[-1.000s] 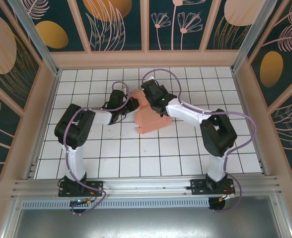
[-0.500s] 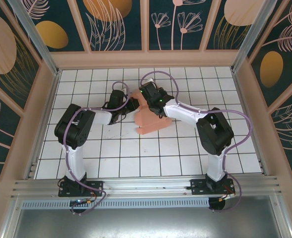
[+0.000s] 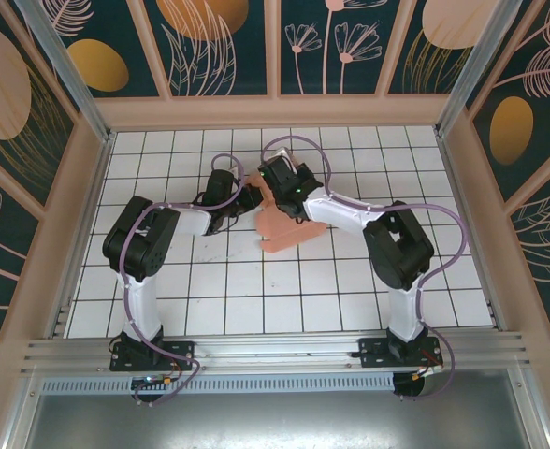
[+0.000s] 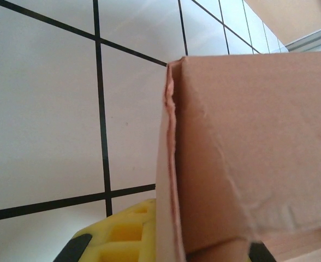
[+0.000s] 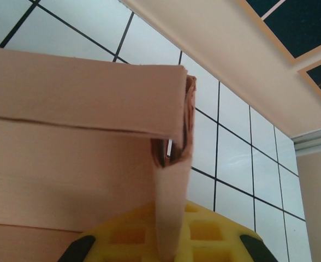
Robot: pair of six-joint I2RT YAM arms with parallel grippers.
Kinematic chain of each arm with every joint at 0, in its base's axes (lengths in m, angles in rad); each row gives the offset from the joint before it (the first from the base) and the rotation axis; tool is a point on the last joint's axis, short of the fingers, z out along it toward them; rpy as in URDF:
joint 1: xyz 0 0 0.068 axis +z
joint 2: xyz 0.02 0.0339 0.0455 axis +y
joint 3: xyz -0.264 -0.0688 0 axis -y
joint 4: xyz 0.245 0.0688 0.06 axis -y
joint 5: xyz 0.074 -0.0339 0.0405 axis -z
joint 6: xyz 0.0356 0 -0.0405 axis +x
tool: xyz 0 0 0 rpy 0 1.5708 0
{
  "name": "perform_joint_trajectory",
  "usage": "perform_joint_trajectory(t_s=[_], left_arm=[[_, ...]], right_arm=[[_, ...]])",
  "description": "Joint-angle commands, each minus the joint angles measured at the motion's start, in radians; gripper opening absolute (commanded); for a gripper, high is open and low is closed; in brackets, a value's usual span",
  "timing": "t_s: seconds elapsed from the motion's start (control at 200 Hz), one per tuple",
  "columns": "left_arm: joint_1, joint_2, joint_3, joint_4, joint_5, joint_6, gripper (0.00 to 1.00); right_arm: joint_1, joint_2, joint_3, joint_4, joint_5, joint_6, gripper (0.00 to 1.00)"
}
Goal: Fold the paper box
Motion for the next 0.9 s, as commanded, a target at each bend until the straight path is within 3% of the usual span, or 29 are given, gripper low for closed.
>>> perform_joint_trajectory(t_s=[0.0, 0.065, 0.125, 0.165, 0.245, 0.455, 0.595, 0.806, 0.836, 0.896], left_arm=[[-0.003, -0.021, 0.031, 0.089, 0.05, -0.01, 0.0], [-0.004, -0.02, 0.033, 0.089, 0.052, -0.013, 0.0], [-0.004, -0.019, 0.034, 0.089, 0.053, -0.013, 0.0], [-0.004, -0.017, 0.035, 0.089, 0.054, -0.015, 0.0], [-0.004, -0.017, 0.037, 0.089, 0.054, -0.016, 0.0], [-0.004, -0.014, 0.039, 0.09, 0.059, -0.028, 0.0], [-0.004, -0.017, 0.037, 0.088, 0.048, -0.031, 0.0], [-0.004, -0.02, 0.039, 0.075, 0.037, -0.029, 0.0], [-0.003, -0.023, 0.039, 0.072, 0.032, -0.029, 0.0], [-0.004, -0.026, 0.037, 0.073, 0.025, -0.031, 0.0]], right_arm=[[0.02, 0.049, 0.01, -0.035, 0.045, -0.011, 0.0], [0.022, 0.052, 0.005, -0.026, 0.053, 0.0, 0.12], [0.022, 0.05, 0.0, -0.019, 0.054, 0.004, 0.14], [0.022, 0.049, -0.003, -0.014, 0.055, 0.004, 0.13], [0.022, 0.05, -0.011, -0.006, 0.062, -0.001, 0.0], [0.025, 0.032, -0.043, 0.039, 0.052, 0.011, 0.0], [0.027, -0.03, -0.07, 0.07, -0.044, 0.046, 0.35], [0.029, -0.113, -0.12, 0.113, -0.156, 0.075, 0.51], [0.029, -0.125, -0.126, 0.116, -0.169, 0.074, 0.64], [0.03, -0.144, -0.13, 0.111, -0.177, 0.075, 0.69]])
